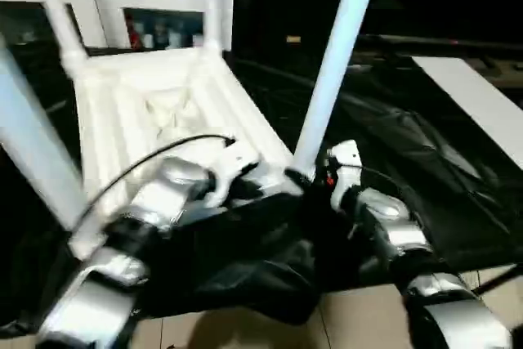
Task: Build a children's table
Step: Rotate leg to tighten
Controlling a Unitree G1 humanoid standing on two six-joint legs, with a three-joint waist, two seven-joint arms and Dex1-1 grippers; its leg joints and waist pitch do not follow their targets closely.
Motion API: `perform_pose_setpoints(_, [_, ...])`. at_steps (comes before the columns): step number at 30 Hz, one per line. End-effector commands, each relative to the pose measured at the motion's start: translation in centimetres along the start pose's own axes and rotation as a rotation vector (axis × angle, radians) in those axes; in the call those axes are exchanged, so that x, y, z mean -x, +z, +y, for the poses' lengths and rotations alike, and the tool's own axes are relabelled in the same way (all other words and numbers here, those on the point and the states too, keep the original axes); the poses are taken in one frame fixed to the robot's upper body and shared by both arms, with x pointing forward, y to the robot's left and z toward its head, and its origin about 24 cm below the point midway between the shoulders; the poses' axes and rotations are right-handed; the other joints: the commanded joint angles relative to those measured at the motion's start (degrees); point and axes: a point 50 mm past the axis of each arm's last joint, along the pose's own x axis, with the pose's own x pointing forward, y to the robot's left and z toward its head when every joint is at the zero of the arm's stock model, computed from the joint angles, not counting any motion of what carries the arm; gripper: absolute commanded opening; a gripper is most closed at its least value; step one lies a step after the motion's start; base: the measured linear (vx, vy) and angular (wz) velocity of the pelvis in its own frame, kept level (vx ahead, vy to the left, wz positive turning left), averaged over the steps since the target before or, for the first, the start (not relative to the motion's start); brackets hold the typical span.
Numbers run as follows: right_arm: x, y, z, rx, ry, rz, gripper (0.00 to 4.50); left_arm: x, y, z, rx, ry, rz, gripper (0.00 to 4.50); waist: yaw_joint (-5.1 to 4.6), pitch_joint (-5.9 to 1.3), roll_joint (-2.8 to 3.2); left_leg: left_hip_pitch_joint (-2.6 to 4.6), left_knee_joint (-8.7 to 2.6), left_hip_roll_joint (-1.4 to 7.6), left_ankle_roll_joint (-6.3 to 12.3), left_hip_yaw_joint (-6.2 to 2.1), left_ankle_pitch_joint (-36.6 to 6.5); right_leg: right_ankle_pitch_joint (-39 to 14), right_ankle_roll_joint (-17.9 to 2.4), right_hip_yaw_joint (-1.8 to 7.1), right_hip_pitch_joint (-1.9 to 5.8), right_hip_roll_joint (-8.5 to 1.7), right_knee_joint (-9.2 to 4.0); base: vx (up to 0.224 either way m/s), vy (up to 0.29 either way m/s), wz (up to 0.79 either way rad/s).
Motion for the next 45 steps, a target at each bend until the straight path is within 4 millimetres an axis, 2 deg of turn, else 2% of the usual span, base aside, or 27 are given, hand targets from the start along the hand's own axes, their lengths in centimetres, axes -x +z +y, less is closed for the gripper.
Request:
perform_pose_setpoints(1, [-0.2, -1.4, -0.2, -0.003, -0.134, 0.088, 2.69, -1.5, -0.4, -0.4, 0.026, 0.065, 0.031, 0.0, -0.22, -2.78, 0.76, 0.52, -4.33, 0.33, -1.38, -0.26, -19.33, -21.97, -8.58, 1.92, 1.35, -3.5, -5.31, 0.0, 0.0, 0.0])
perform_pose_setpoints(3, [-0.5, -1.3, 0.4, 0.033, -0.107, 0.089, 2.69, -1.7, -0.4, -0.6, 0.018, 0.07, 0.035, 0.0, -0.1, -2.92, 0.58, 0.57, -4.24, 0.34, -1.08, -0.23, -19.23, -21.03, -8.53, 1.9, 1.39, -3.55, -5.28, 0.0, 0.0, 0.0])
perform_pose_setpoints(5, [-0.8, -1.1, 1.0, 0.068, -0.069, 0.069, 2.69, -1.9, -0.4, -0.7, 0.003, 0.062, 0.043, 0.0, 0.08, -3.03, 0.44, 0.29, -4.19, 0.32, -0.04, -0.04, -17.65, -18.62, -8.86, 2.02, 1.55, -3.59, -5.15, 0.0, 0.0, 0.0])
perform_pose_setpoints(6, [-0.9, -0.9, 1.2, 0.076, -0.051, 0.054, 3.04, -2.0, -0.4, -0.7, -0.007, 0.058, 0.047, 0.0, 0.11, -3.03, 0.42, 0.24, -4.17, 0.33, 0.13, -0.02, -17.26, -18.24, -8.96, 2.04, 1.61, -3.62, -5.09, 0.0, 0.0, 0.0])
perform_pose_setpoints(8, [-0.9, -0.4, 1.5, 0.078, -0.012, 0.006, 3.39, -1.9, -0.5, -0.7, -0.017, 0.053, 0.054, 0.0, 0.21, -3.05, 0.44, 0.06, -4.17, 0.35, 0.81, 0.05, -16.12, -17.08, -9.36, 2.07, 1.77, -3.67, -4.98, 0.0, 0.0, 0.0])
perform_pose_setpoints(10, [-0.8, 0.9, 1.5, 0.078, 0.06, -0.08, 3.46, -1.5, -0.7, -0.6, -0.034, 0.039, 0.068, 0.0, 0.26, -3.09, 0.51, 0.05, -4.14, 0.47, 1.1, 0.1, -15.43, -15.81, -9.84, 2.1, 1.8, -3.64, -4.83, 0.0, 0.0, 0.0])
perform_pose_setpoints(12, [-0.5, 1.7, 1.3, 0.089, 0.117, -0.118, 3.72, -1.1, -0.8, -0.4, -0.051, 0.019, 0.072, 0.0, 0.25, -3.23, 0.48, -0.11, -4.11, 0.49, 1.63, 0.09, -14.76, -14.68, -10.31, 2.05, 2.01, -3.6, -4.65, 0.0, 0.0, 0.0])
perform_pose_setpoints(15, [-0.1, 2.1, 1.1, 0.077, 0.202, -0.116, 3.85, -0.7, -0.9, -0.3, -0.071, -0.005, 0.07, 0.0, 0.13, -3.28, 0.47, -0.47, -4.04, 0.49, 2.68, 0.13, -12.6, -11.29, -11.3, 2.01, 2.37, -3.59, -4.32, 0.0, 0.0, 0.0])
perform_pose_setpoints(16, [1.0, 1.8, 0.5, 0.155, 0.342, -0.049, 3.98, 0.2, -0.9, -0.4, -0.119, -0.091, 0.056, 0.0, 0.27, -3.23, 0.51, -0.3, -4.1, 0.58, 2.86, 0.08, -12.11, -10.63, -11.58, 1.9, 2.59, -3.46, -4.42, 0.0, 0.0, 0.0])
perform_pose_setpoints(17, [1.0, 1.8, 0.5, 0.155, 0.342, -0.049, 3.98, 0.2, -0.9, -0.4, -0.119, -0.091, 0.056, 0.0, 0.2, -3.26, 0.42, -0.57, -3.96, 0.52, 3.63, 0.2, -11.75, -9.99, -11.8, 1.94, 2.63, -3.44, -4.29, 0.0, 0.0, 0.0])
perform_pose_setpoints(19, [2.7, 1.3, -0.2, 0.235, 0.483, 0.019, 3.98, 1.4, -1.2, -1.0, -0.167, -0.224, 0.055, 0.0, 0.38, -3.25, 0.63, -0.25, -3.91, 0.74, 3.93, 0.25, -11.33, -9.82, -12.49, 1.97, 2.4, -3.62, -4.34, 0.0, 0.0, 0.0])
perform_pose_setpoints(20, [3.0, 1.2, -0.3, 0.237, 0.508, 0.029, 3.98, 1.6, -1.3, -1.1, -0.176, -0.256, 0.055, 0.0, 0.47, -3.2, 0.53, -0.27, -3.96, 0.83, 3.95, 0.32, -11.38, -9.67, -12.78, 2.02, 2.47, -3.59, -4.28, 0.0, 0.0, 0.0])
perform_pose_setpoints(22, [3.7, 1.1, -0.6, 0.251, 0.563, 0.049, 3.98, 2.4, -1.5, -1.5, -0.229, -0.335, 0.065, 0.0, 0.62, -3.22, 0.89, 0.02, -4.11, 1.04, 3.64, 0.31, -11.68, -9.12, -13.54, 2.07, 2.24, -3.63, -4.19, 0.0, 0.0, 0.0])
perform_pose_setpoints(24, [4.1, 1.1, -0.7, 0.258, 0.594, 0.062, 3.98, 3.0, -1.8, -1.8, -0.223, -0.399, 0.074, 0.0, 0.72, -3.16, 0.97, 0.11, -4.22, 1.1, 3.16, 0.28, -11.92, -8.64, -13.93, 2.02, 2.18, -3.55, -4.02, 0.0, 0.0, 0.0])
perform_pose_setpoints(26, [4.3, 1.2, -0.6, 0.256, 0.639, 0.069, 3.98, 3.8, -2.0, -2.1, -0.223, -0.453, 0.088, 0.0, 1.02, -3.19, 1.32, 0.4, -4.27, 1.16, 2.48, 0.38, -11.72, -7.21, -14.74, 2.02, 2.02, -3.49, -3.82, 0.0, 0.0, 0.0])
perform_pose_setpoints(30, [4.3, 1.2, 0.0, 0.248, 0.704, 0.08, 3.98, 4.2, -2.0, -1.9, -0.227, -0.437, 0.087, 0.0, 1.45, -3.15, 1.28, 0.44, -4.29, 1.13, 2.07, 0.48, -11.53, -5.74, -14.95, 2.08, 2.16, -3.5, -3.66, 0.0, 0.0, 0.0])
perform_pose_setpoints(31, [4.4, 1.2, 0.0, 0.249, 0.712, 0.084, 3.98, 4.2, -2.0, -1.9, -0.227, -0.436, 0.088, 0.0, 1.42, -3.07, 1.17, 0.16, -4.35, 1.02, 1.85, 0.4, -11.66, -6.56, -14.46, 2.06, 2.33, -3.53, -3.69, 0.0, 0.0, 0.0])
perform_pose_setpoints(34, [4.4, 1.0, 0.3, 0.252, 0.74, 0.107, 3.98, 4.4, -2.2, -1.7, -0.225, -0.429, 0.097, 0.0, 1.37, -3.12, 1.09, 0.19, -4.31, 0.94, 1.27, 0.35, -12.03, -8.58, -13.52, 2.09, 2.31, -3.65, -3.85, 0.0, 0.0, 0.0])
perform_pose_setpoints(36, [4.3, 0.9, 0.4, 0.251, 0.744, 0.115, 3.74, 4.4, -2.3, -1.6, -0.225, -0.418, 0.096, 0.0, 1.42, -3.25, 1.13, 0.2, -4.24, 0.97, 1.31, 0.34, -11.13, -7.43, -13.61, 2.11, 2.34, -3.63, -3.67, 0.0, 0.0, 0.0])
perform_pose_setpoints(41, [4.4, 0.9, 0.3, 0.276, 0.755, 0.129, 3.49, 4.6, -2.3, -1.5, -0.221, -0.413, 0.098, 0.0, 1.4, -3.27, 1.08, 0.16, -4.15, 0.92, 1.59, 0.4, -10.17, -6.0, -13.98, 2.07, 2.41, -3.61, -3.51, 0.0, 0.0, 0.0])
perform_pose_setpoints(42, [4.5, 1.0, 0.2, 0.286, 0.757, 0.137, 3.49, 4.7, -2.3, -1.4, -0.22, -0.405, 0.101, 0.0, 1.36, -3.25, 0.71, 0.09, -4.11, 0.89, 1.7, 0.45, -10.12, -6.22, -13.89, 2.07, 2.42, -3.57, -3.57, 0.0, 0.0, 0.0])
perform_pose_setpoints(43, [4.6, 1.0, 0.1, 0.288, 0.757, 0.144, 3.49, 4.7, -2.4, -1.3, -0.217, -0.399, 0.1, 0.0, 1.47, -3.26, 0.86, 0.11, -4.13, 0.9, 1.73, 0.39, -9.95, -6.57, -13.82, 2.05, 2.47, -3.65, -3.52, 0.0, 0.0, 0.0])
perform_pose_setpoints(45, [4.7, 0.9, -0.1, 0.292, 0.758, 0.161, 3.21, 4.8, -2.5, -1.3, -0.215, -0.392, 0.104, 0.0, 1.48, -3.27, 0.69, 0.08, -4.06, 0.89, 1.9, 0.44, -9.69, -6.47, -13.74, 2.08, 2.46, -3.65, -3.53, 0.0, 0.0, 0.0])
